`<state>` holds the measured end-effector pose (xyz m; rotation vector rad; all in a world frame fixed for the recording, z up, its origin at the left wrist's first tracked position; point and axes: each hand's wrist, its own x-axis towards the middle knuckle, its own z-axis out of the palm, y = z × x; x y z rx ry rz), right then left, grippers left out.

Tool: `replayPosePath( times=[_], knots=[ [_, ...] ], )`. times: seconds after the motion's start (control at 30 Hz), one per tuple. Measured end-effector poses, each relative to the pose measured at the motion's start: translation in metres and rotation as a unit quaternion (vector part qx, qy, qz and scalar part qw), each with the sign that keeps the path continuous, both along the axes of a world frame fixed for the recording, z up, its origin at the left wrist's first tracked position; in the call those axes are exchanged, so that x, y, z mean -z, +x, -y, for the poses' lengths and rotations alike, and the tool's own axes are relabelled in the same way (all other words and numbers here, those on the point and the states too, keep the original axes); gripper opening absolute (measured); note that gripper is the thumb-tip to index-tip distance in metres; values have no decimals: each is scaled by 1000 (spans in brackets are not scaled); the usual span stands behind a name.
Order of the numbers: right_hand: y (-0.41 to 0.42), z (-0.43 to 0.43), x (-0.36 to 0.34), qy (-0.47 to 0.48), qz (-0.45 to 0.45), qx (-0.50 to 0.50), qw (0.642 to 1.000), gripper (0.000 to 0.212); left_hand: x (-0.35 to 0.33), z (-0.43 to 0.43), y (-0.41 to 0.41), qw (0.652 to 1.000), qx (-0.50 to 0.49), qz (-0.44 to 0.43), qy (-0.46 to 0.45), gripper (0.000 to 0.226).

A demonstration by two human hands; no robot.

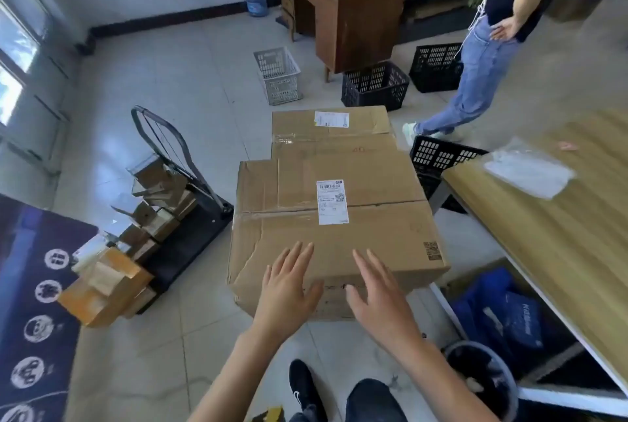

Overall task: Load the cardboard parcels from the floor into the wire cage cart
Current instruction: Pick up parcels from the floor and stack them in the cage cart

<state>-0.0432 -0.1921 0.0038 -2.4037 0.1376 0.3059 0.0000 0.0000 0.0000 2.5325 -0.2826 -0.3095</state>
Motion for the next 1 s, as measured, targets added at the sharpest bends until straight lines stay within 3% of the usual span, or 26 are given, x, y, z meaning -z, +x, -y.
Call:
replayPosePath(
  times=[0.17, 0.33, 0.43, 0.53, 0.63, 0.73, 1.0],
  knots=[
    [52, 35, 12, -17, -21, 48, 998, 65, 21, -28, 76, 998, -62, -10, 26, 68],
    [100, 98, 43, -59, -48, 121, 990, 69, 62, -62, 114, 967, -235, -100, 12, 92],
    [117, 136, 69, -65, -63, 205, 975, 89, 83, -84, 116, 948, -277, -152, -44, 108],
    [133, 167, 92, 13, -127, 286, 950, 108, 92, -94, 119, 914, -338, -204, -93, 129],
    [147, 181, 103, 64, -190, 301, 932, 92, 98, -95, 130, 894, -369, -222, -121, 115],
    [157, 182, 95, 76, -176, 297, 936, 78, 90, -94, 135, 889, -383, -217, -128, 94],
    [173, 142, 40, 73, -167, 183, 966, 66, 16, -143, 58, 846, -483, -161, -156, 88]
  ],
)
